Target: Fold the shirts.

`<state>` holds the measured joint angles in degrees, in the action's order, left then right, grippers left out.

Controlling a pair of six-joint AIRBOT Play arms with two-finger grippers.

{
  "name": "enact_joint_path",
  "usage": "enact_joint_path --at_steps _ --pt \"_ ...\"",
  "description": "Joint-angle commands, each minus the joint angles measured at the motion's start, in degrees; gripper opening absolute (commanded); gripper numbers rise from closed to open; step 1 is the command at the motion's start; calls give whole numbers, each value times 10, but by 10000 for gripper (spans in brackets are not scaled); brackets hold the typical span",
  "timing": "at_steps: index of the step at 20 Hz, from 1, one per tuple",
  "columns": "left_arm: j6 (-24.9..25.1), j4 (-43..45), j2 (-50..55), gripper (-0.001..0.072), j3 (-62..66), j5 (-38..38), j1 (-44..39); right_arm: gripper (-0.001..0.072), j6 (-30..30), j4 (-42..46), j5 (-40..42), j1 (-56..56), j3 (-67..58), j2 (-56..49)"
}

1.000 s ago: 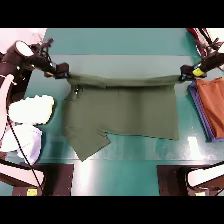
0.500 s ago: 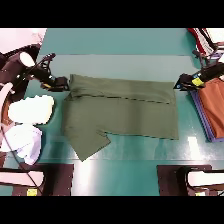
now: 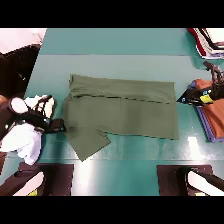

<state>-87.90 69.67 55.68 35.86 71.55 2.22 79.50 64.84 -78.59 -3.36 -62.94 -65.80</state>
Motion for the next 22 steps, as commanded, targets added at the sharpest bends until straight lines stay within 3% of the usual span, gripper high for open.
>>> enact_joint_path --at_steps 1,6,11,13,18,19,20,22 --pt "-7 -61 -40 480 -82 -45 0 448 -5 -28 17 2 31 29" --pt "-6 -116 -38 479 -111 -121 -24 448 -6 -38 19 2 31 28" --pt "-9 -118 -38 477 -112 -139 -60 448 -6 -36 7 -1 31 28" --pt "-6 -118 -39 41 -111 -136 -60 448 -12 -31 -17 -21 32 28" --pt "-6 -116 -64 25 -72 -104 -60 455 -12 28 -60 -131 135 28" --pt "-6 -116 -71 25 -64 -105 -60 472 -12 39 -56 -151 169 28" --pt "-6 -116 -71 25 -58 -105 -60 551 -12 37 -45 -170 205 28" --pt "-6 -116 -71 25 -54 -107 -60 556 -12 21 -10 -189 263 28"
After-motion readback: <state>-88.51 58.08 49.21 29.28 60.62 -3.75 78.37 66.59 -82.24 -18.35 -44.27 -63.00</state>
